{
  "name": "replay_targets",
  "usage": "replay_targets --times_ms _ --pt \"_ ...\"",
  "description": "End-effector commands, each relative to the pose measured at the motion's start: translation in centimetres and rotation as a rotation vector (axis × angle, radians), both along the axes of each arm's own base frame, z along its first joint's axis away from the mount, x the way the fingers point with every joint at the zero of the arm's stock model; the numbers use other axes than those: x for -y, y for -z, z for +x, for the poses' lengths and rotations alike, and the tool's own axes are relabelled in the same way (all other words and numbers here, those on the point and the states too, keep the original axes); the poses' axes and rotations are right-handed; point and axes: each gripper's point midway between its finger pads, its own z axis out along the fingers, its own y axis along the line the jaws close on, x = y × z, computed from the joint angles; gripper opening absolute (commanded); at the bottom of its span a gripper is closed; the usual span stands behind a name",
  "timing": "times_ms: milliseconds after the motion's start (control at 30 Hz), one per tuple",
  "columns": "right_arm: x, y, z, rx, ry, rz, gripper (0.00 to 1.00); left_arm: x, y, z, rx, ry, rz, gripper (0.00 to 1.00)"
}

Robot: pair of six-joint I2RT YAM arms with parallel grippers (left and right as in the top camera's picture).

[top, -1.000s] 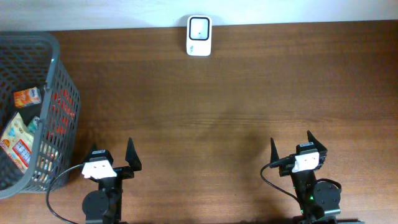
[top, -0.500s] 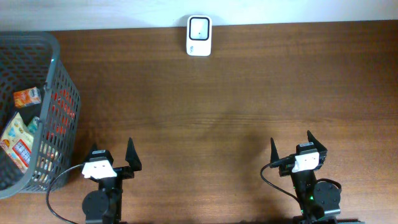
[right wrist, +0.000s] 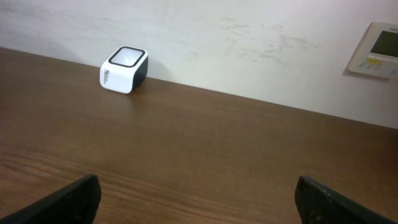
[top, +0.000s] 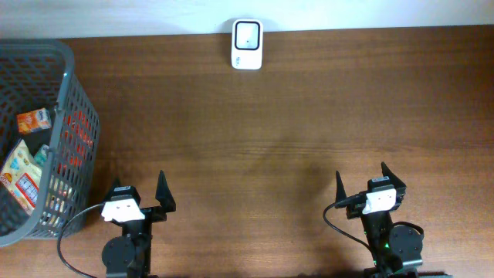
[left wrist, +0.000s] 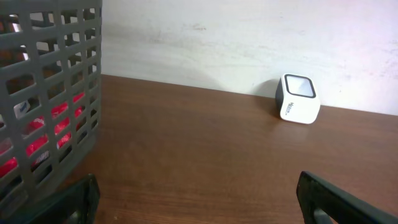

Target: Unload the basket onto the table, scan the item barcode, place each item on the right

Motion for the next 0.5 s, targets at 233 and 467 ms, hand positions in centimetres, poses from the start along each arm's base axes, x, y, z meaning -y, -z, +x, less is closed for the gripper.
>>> replay_targets --times_ms 233,467 --pt "-0.1 0.2 0.0 -0.003 0.001 0.006 0.99 0.2 -1.2 0.0 0.051 0.011 -0.001 0.99" --pt "-0.1 0.2 0.0 -0.003 0.001 0.006 0.99 0.2 -1.7 0.0 0.071 0.011 -0.001 0.99"
